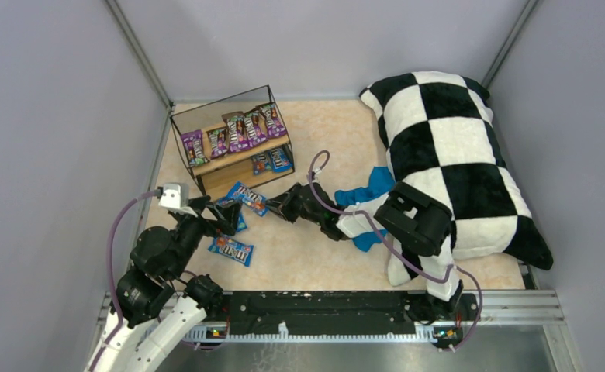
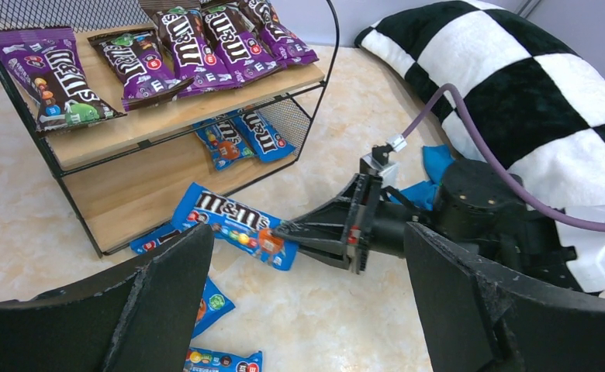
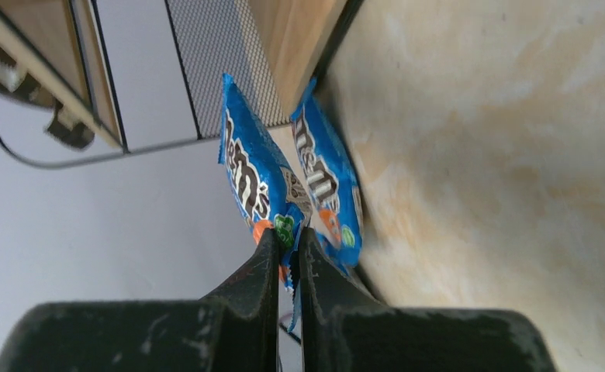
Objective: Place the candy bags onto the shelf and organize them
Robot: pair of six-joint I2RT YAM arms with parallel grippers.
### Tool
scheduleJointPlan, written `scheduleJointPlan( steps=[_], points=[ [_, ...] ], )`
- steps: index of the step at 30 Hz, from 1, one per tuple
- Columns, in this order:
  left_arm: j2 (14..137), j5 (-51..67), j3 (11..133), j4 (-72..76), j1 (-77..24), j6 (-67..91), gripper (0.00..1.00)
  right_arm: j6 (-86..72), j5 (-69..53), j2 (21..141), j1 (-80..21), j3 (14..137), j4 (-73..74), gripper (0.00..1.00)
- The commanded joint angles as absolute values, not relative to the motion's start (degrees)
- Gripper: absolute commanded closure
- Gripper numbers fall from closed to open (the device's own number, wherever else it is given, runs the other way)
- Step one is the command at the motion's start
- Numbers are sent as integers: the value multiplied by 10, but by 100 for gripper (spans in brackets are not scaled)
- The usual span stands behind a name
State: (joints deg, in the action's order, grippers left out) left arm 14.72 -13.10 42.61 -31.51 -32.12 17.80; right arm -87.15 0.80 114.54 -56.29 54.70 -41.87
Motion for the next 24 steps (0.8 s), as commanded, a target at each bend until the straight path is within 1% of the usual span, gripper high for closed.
scheduleJointPlan(
  steps=[1, 19, 24],
  points=[
    [137, -132, 427, -298, -322, 171, 2, -897, 93, 1178, -570, 636, -375, 100],
    [98, -174, 431, -312, -321, 184, 1, -962, 259, 1348, -577, 971, -136, 100],
    [96, -180, 432, -314, -321, 185, 2, -978, 279, 1388, -580, 1039, -84, 100]
  ],
)
